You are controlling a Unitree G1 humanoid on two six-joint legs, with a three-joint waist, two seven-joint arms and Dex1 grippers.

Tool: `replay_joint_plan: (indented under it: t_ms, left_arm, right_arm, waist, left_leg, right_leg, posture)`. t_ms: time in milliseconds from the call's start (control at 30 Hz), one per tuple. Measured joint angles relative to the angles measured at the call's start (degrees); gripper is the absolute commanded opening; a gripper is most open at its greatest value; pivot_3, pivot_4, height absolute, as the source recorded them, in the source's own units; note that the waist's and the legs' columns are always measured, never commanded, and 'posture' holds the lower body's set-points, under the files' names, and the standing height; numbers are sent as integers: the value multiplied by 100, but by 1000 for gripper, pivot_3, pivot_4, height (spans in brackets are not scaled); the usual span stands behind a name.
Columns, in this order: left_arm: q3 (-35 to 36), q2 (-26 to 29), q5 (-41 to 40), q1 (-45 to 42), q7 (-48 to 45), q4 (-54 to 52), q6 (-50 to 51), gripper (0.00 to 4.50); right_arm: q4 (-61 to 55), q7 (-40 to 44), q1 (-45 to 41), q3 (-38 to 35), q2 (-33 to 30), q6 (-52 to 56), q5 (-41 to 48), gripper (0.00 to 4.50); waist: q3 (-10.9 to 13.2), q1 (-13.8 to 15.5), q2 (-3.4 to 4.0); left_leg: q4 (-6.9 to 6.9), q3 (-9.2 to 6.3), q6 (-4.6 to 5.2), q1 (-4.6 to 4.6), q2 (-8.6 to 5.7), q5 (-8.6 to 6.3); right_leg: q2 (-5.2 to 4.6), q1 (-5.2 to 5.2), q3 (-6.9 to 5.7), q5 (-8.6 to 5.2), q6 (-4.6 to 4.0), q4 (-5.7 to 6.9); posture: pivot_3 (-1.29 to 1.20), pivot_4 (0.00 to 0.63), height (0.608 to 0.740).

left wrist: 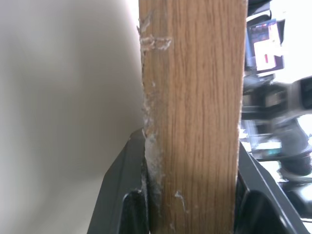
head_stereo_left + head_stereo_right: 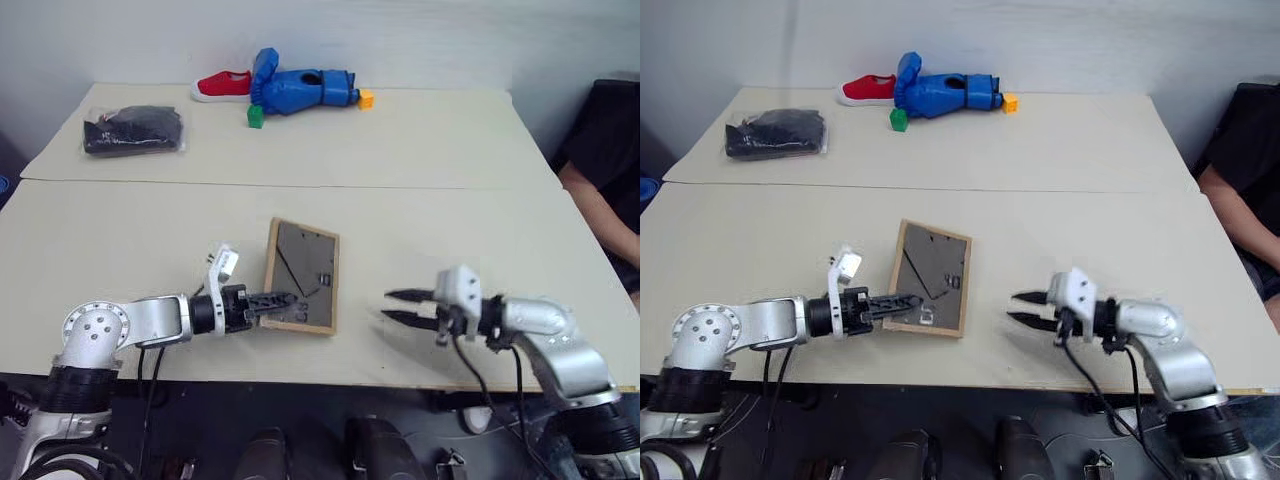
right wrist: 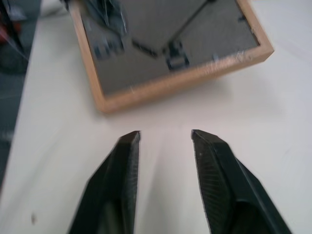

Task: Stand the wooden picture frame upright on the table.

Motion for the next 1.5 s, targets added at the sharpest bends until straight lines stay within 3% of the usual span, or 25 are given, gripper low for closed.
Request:
replay_joint_plan:
  t_ms: [100, 200, 400, 700, 867, 1167, 1367, 1500]
  left_arm:
    - [-423, 162, 1538, 119, -1383, -170, -1212, 1266]
    - [-615, 151, 2325, 180, -2075, -279, -1861, 1266]
    - [-668, -202, 2963, 221, -2511, -289, -2201, 1266]
    - [-532, -417, 3140, 325, -2607, -329, -2069, 1266]
    - [-305, -433, 2798, 311, -2595, -363, -1362, 1266]
    - [285, -580, 1546, -51, -1942, -56, 801, 1266]
    - [557, -699, 832, -341, -1487, 225, 1875, 1266]
    - [1042, -445, -94, -870, -1073, 985, 2832, 1266]
  right_arm:
    - [-232, -9, -696, -41, 38, 924, 816, 3510]
    - [-251, -155, -1281, 190, 272, 1292, 909, 4451]
    - [69, -464, -2187, 791, 991, 1353, 570, 4451]
    - [544, -226, -2371, 1262, 1557, 727, 122, 4451]
    - [308, 156, -2189, 1231, 1590, 456, 292, 4451]
    - [-72, 907, -1438, 927, 843, -961, 5, 4451]
    - [-18, 760, -1196, 715, 826, -1598, -125, 4451]
    - [789, 373, -1283, 27, 846, -2473, -390, 4451]
  waist:
    - [0, -5, 1]
    - [0, 9, 0]
    - [0, 86, -1]
    - [-1, 134, -1]
    - [-1, 115, -1]
    - [2, 107, -5]
    - [3, 52, -8]
    - [6, 8, -12]
  left_leg:
    - [-27, 0, -4, 1, 6, 2]
    - [-53, -4, 3, -3, 6, 5]
    - [-57, -12, 29, -16, -3, 2]
    - [-57, -12, 37, -19, -5, -2]
    - [-65, -17, 36, -19, -2, -2]
    - [-62, -20, 31, -26, -3, 1]
    - [-60, -23, 23, -25, -2, 5]
    - [-56, -23, 22, -21, -4, 7]
  right_leg:
    - [3, -9, 1, -4, -7, -7]
    - [-5, -13, 0, -3, -5, -28]
    - [-26, -15, -7, 2, 4, -44]
    - [-28, -15, -10, 3, 6, -49]
    - [-25, -15, -13, 3, 6, -46]
    - [-22, -19, -15, 6, 11, -49]
    - [-21, -21, -16, 6, 11, -44]
    - [-21, -17, -17, 6, 11, -41]
  posture:
    - [0, 150, 740]
    - [0, 150, 740]
    - [0, 150, 740]
    - [0, 150, 740]
    - [0, 150, 740]
    - [0, 150, 740]
    - [0, 150, 740]
    - [0, 150, 740]
